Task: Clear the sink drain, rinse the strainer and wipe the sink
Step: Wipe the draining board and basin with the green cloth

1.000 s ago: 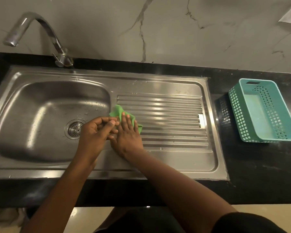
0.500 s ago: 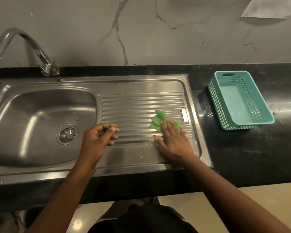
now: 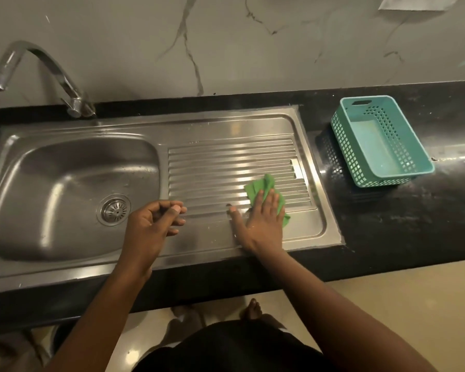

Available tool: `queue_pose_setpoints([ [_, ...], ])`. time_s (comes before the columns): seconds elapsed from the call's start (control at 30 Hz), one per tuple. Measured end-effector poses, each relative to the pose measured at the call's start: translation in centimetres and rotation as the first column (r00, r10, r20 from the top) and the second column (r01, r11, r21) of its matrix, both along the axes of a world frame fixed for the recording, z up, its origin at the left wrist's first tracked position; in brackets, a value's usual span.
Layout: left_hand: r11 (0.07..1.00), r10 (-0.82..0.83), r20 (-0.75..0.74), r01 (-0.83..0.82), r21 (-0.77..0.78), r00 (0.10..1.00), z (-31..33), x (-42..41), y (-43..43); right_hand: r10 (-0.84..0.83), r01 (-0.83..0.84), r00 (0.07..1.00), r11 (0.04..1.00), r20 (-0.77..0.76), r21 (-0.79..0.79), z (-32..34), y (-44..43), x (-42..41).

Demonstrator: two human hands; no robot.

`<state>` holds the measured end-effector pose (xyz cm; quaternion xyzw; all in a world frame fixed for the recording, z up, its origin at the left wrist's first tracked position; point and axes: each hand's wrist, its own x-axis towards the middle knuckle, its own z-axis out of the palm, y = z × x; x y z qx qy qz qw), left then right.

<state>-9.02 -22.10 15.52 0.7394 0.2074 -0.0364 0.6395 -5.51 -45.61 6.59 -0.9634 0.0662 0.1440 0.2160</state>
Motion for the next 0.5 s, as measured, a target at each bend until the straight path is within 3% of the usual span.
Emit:
queue_pose_setpoints([
  [0.13, 1.000, -0.025, 0.023, 0.025, -0.005, 0.999, 1.0, 1.3, 2.0, 0.171, -0.171, 0.985, 0.985, -0.025, 0.022, -0.1, 7.6, -1.0],
  [0.3, 0.998, -0.054, 0.041, 0.053, 0.016, 0.998, 1.9, 2.1, 4.3, 0.542, -0.538, 0.837, 0.840, -0.075, 0.071, -0.2, 19.6, -3.0],
  [0.5, 0.997, -0.077, 0.054, 0.077, -0.004, 0.996, 2.3, 2.2, 5.4, 0.685, -0.684, 0.729, 0.728, -0.008, -0.047, 0.1, 15.2, -2.4],
])
